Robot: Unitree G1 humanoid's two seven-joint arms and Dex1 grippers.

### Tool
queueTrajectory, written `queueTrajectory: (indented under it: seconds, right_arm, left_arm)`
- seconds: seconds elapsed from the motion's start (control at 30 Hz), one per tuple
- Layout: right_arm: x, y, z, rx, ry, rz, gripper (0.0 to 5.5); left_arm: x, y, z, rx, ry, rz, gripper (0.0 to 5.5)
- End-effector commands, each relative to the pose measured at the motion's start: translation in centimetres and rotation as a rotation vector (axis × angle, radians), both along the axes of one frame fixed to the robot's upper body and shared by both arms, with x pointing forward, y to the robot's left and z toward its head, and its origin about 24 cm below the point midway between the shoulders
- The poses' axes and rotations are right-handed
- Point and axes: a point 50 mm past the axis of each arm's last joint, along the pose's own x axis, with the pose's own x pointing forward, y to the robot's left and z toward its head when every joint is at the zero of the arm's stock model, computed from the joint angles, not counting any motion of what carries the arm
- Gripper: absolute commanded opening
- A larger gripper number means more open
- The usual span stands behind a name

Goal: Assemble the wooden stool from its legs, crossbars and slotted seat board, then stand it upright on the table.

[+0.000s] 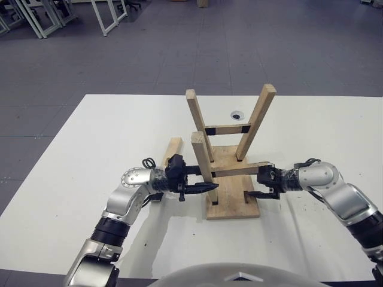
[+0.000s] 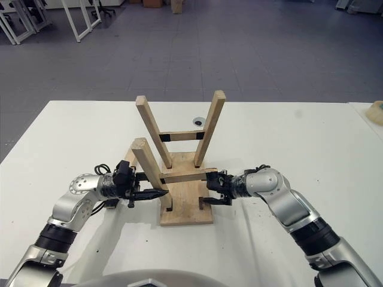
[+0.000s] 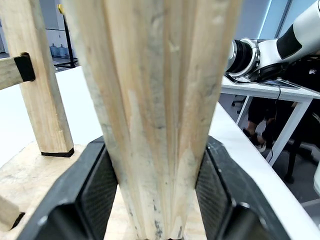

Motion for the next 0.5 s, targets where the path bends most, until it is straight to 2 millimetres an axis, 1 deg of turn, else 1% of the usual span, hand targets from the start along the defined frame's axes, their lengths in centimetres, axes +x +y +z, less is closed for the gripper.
queueTrajectory:
  seconds: [0.03, 0.17, 0.23, 0.3, 0.4, 0.47, 0.5]
  right_arm:
    - [-1.3, -1.9, -1.8, -0.090, 0.072, -0.051, 3.26]
    - [-2.4, -2.2, -2.3, -0.054, 0.089, -0.104, 3.26]
    - [-2.8, -2.3, -2.6, -0.047, 0.096, -0.116, 3.26]
    - [-3.1, -2.0, -2.8, -0.038, 0.102, -0.117, 3.26]
    - [-3.2, -1.9, -2.9, -0.035, 0.107, -0.113, 3.26]
    - [-3.1, -1.9, -2.9, -0.036, 0.107, -0.112, 3.26]
    - [-3.1, -1.9, -2.8, -0.036, 0.107, -0.114, 3.26]
  left_arm:
    - [-1.2, 1.7, -2.6, 0.197, -0.011, 0.051, 2.05]
    - [-3.9, 2.1, -5.2, 0.367, -0.047, 0.110, 2.05]
    - [-4.7, 2.3, -6.3, 0.440, -0.066, 0.128, 2.05]
    - [-5.3, 1.9, -6.9, 0.500, -0.092, 0.128, 2.05]
    - [-5.4, 1.6, -7.1, 0.492, -0.098, 0.156, 2.05]
    - [-4.9, 1.3, -6.1, 0.423, -0.130, 0.183, 2.05]
    - [-4.5, 1.1, -5.4, 0.378, -0.160, 0.194, 2.42]
